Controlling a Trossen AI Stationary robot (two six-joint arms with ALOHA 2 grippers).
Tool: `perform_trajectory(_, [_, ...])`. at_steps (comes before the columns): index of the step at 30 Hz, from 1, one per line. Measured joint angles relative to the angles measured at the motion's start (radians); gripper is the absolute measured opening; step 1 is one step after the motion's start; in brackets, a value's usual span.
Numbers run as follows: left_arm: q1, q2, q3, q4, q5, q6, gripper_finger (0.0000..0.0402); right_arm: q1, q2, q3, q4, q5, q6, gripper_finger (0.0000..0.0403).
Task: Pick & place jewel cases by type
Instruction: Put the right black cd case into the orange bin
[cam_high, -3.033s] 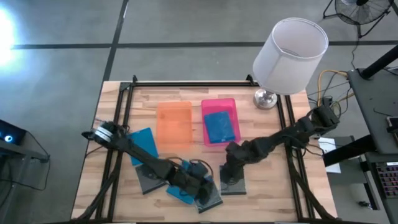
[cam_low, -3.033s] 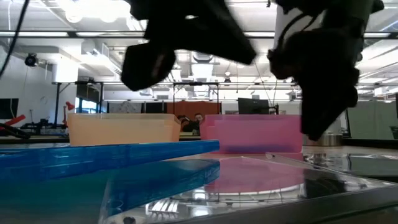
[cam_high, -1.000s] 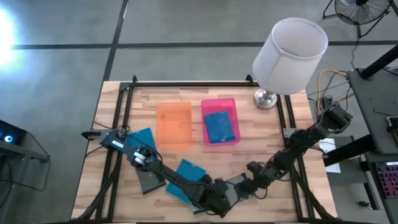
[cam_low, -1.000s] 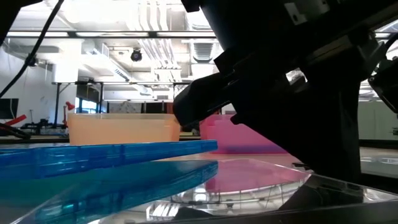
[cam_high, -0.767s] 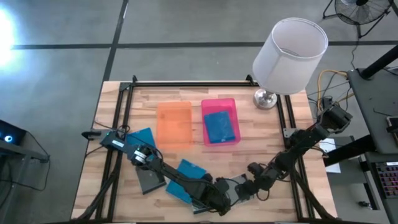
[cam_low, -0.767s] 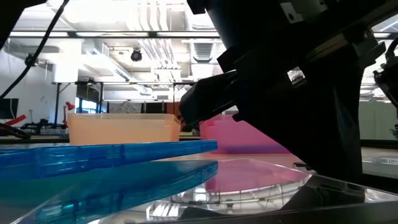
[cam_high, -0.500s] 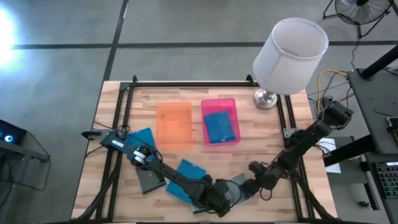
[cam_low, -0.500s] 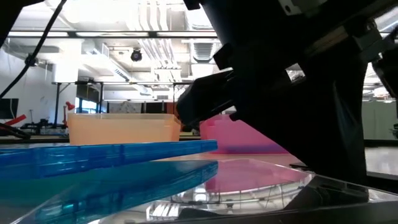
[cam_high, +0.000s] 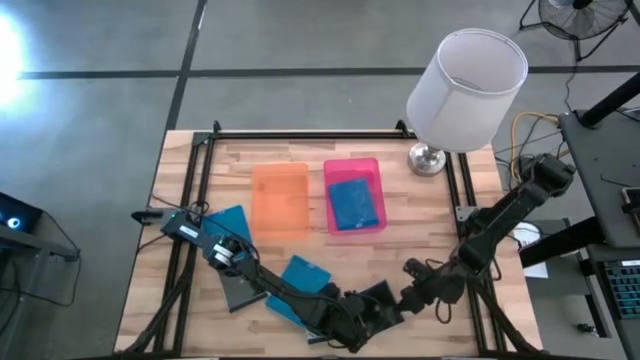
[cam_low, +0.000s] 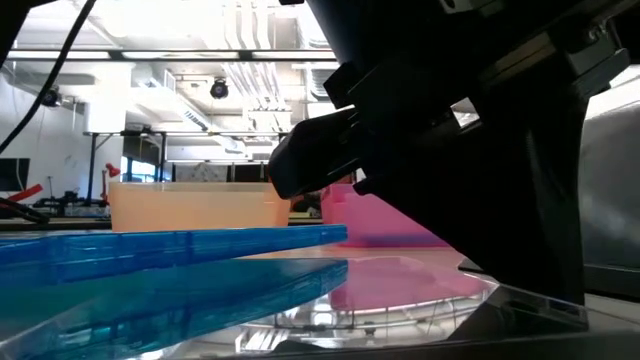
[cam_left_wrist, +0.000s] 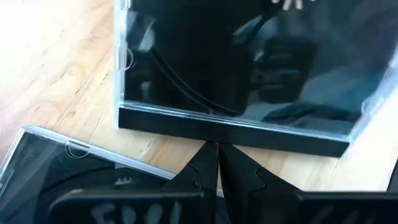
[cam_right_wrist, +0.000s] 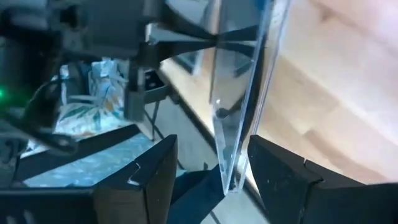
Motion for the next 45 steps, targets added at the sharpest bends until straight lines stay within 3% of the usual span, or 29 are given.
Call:
perform_trajectory(9, [0.000, 0.000, 0.000, -0.005, -0.001, -0.006, 0.0000, 0.002, 0.151, 0.133, 0.012, -0.061, -0.057, 0.0191])
perform_trajectory(16, [0.002, 0.004, 0.000, 0.039, -0.005, -0.012, 0.0000, -0.023, 0.213, 0.241, -0.023, 0.106, -0.187, 0.0192])
perform_trajectory(24, [-0.020, -0.001, 0.000, 0.020, -0.043, -0.022, 0.0000, -0.061, 0.250, 0.281, -0.040, 0.072, -0.221, 0.0191])
perform_trajectory(28, [-0.041, -0.006, -0.001, -0.019, -0.099, -0.039, 0.0000, -0.059, 0.251, 0.297, -0.128, 0.037, -0.169, 0.0191])
perform_trajectory(34, [-0.065, -0.011, -0.002, -0.027, -0.143, -0.071, 0.0000, -0.059, 0.239, 0.372, -0.405, 0.006, -0.114, 0.0190])
perform_trajectory(38, [-0.082, -0.021, 0.001, -0.025, -0.205, -0.083, 0.0000, -0.062, 0.238, 0.393, -0.437, 0.000, -0.123, 0.0161])
perform_trajectory(45, [-0.094, -0.024, 0.006, -0.035, -0.248, -0.093, 0.0000, -0.068, 0.254, 0.385, -0.390, -0.008, -0.126, 0.0044])
